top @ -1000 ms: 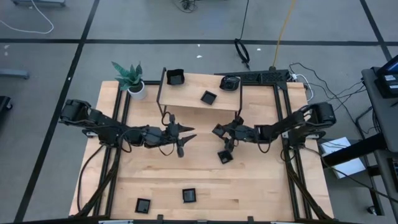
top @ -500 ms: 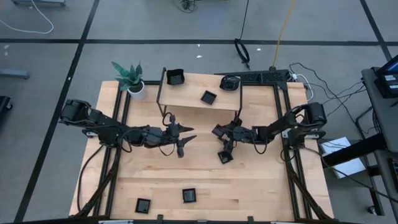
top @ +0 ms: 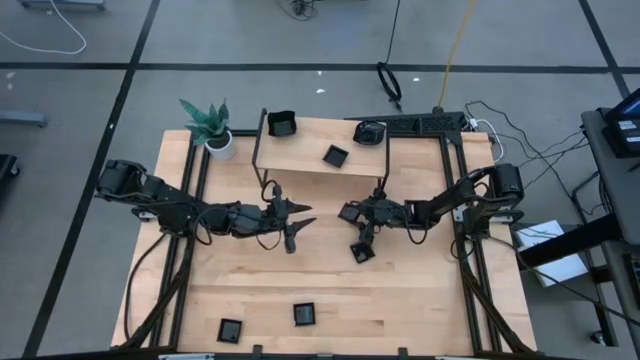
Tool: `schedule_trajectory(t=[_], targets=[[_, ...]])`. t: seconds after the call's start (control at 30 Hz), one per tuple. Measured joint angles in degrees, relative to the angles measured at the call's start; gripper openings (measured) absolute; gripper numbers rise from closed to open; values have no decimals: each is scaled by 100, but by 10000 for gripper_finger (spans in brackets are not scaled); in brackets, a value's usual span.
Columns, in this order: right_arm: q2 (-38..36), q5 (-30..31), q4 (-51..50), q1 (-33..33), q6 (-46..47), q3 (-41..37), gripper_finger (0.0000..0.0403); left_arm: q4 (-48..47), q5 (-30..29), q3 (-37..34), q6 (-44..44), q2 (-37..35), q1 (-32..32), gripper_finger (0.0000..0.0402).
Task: Pick & Place Mini shaped plates
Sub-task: Stack the black square plate on top of the other black square plate on the shelf
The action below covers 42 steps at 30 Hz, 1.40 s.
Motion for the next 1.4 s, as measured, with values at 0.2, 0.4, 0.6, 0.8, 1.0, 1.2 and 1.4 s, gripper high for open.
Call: schedule_trajectory(t=[0.2,0.4,0.6,0.8,1.0,1.2,1.4], targets=[[4,-7,172,17,-160,-1,218,-61,2,0,-34,0,0,154],[-9,-210,335,17,-186,-12,231,-61,3,0,-59,0,0,154],[-342,-665,384,22,-190,-18,232,-61,4,0,-77,0,0,154],[-924,-1059,302,24,-287,-16,220,-61,4,0,-76,0,0,154],[-1489,-1441,296,26,-416,-15,230,-61,5,0,74,0,0,154],[-1975,-1770,186,26,-417,-14,226,-87,54,0,1017,0,-83,154],[-2365,-2134,31,26,-415,-14,226,-281,289,4,4053,145,-534,154]])
